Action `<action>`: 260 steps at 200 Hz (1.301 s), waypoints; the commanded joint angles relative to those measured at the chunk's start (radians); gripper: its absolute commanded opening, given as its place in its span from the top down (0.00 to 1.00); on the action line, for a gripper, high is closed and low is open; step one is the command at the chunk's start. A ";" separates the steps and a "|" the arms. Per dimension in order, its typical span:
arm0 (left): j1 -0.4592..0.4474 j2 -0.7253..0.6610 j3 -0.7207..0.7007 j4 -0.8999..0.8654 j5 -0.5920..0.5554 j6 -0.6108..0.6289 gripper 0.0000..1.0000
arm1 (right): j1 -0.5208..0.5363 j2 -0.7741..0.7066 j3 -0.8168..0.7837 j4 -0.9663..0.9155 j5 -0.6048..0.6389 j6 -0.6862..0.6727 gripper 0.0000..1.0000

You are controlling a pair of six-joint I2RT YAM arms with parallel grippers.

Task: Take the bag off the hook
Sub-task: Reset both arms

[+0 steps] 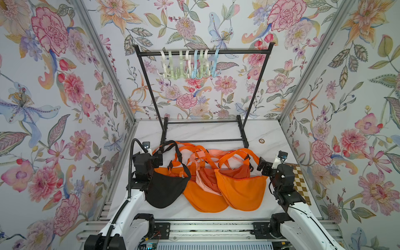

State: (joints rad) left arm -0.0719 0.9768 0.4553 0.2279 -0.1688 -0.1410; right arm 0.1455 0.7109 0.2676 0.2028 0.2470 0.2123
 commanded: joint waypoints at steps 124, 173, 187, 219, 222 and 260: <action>0.021 0.652 0.120 0.548 -0.003 0.104 0.01 | -0.109 0.818 0.235 0.498 0.084 -0.151 0.01; 0.006 0.525 -0.259 1.142 -0.078 0.104 0.01 | -0.036 0.767 0.008 0.885 0.123 -0.234 0.01; -0.025 0.572 -0.372 1.388 -0.111 0.128 0.01 | -0.014 0.769 -0.059 1.022 0.121 -0.268 0.01; -0.121 0.653 -0.433 1.563 -0.129 0.253 0.01 | 0.020 0.847 -0.212 1.389 0.098 -0.315 0.01; -0.121 0.647 -0.437 1.563 -0.128 0.253 0.01 | 0.025 0.847 -0.212 1.386 0.095 -0.321 0.01; -0.095 0.647 -0.393 1.494 -0.058 0.243 0.01 | 0.026 0.901 -0.187 1.387 0.034 -0.349 0.01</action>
State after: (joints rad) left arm -0.1898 1.6245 0.0250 1.4899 -0.2623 0.0845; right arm 0.1692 1.5681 0.0582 1.4746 0.3248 -0.0956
